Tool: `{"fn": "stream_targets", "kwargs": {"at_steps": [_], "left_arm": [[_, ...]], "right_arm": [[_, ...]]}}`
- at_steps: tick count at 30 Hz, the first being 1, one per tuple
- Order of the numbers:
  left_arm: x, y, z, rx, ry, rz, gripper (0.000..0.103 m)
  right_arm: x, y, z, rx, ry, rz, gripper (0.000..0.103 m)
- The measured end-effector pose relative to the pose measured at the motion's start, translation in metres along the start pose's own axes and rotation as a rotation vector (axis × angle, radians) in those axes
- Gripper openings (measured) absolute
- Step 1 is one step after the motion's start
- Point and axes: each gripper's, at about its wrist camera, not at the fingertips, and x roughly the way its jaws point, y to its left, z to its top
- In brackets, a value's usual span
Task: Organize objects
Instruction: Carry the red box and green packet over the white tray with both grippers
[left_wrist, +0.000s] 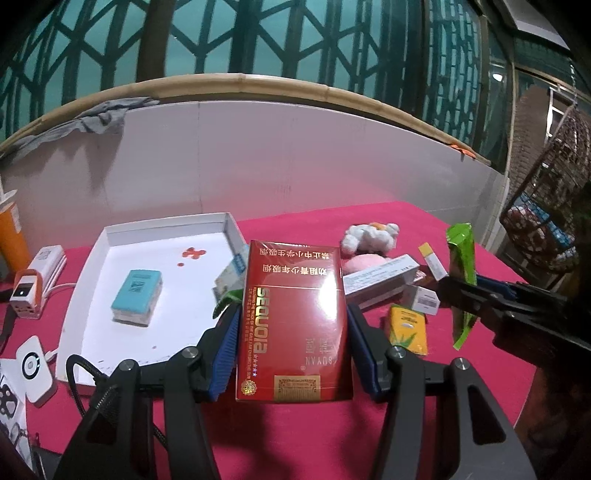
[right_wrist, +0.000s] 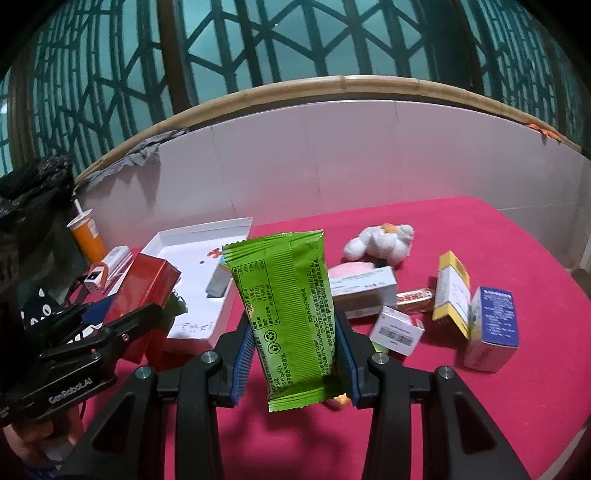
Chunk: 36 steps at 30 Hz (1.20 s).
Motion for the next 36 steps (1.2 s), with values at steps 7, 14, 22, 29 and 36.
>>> {"fn": "stream_targets", "kwargs": {"at_steps": [7, 14, 22, 29, 36], "left_arm": [[-0.006, 0.018, -0.004, -0.035, -0.005, 0.021, 0.054], [-0.013, 0.037, -0.007, -0.069, -0.017, 0.043, 0.054], [-0.017, 0.059, -0.011, -0.109, -0.021, 0.063, 0.054], [-0.019, 0.078, -0.015, -0.146, -0.021, 0.08, 0.055], [-0.021, 0.098, -0.019, -0.185, -0.019, 0.106, 0.054]], "right_arm": [[0.004, 0.024, 0.002, -0.041, 0.002, 0.024, 0.044], [0.01, 0.047, 0.008, -0.082, 0.006, 0.042, 0.044], [0.02, 0.07, 0.013, -0.106, 0.016, 0.07, 0.044], [0.032, 0.086, 0.015, -0.114, 0.035, 0.085, 0.044], [0.047, 0.097, 0.016, -0.105, 0.067, 0.104, 0.044]]}}
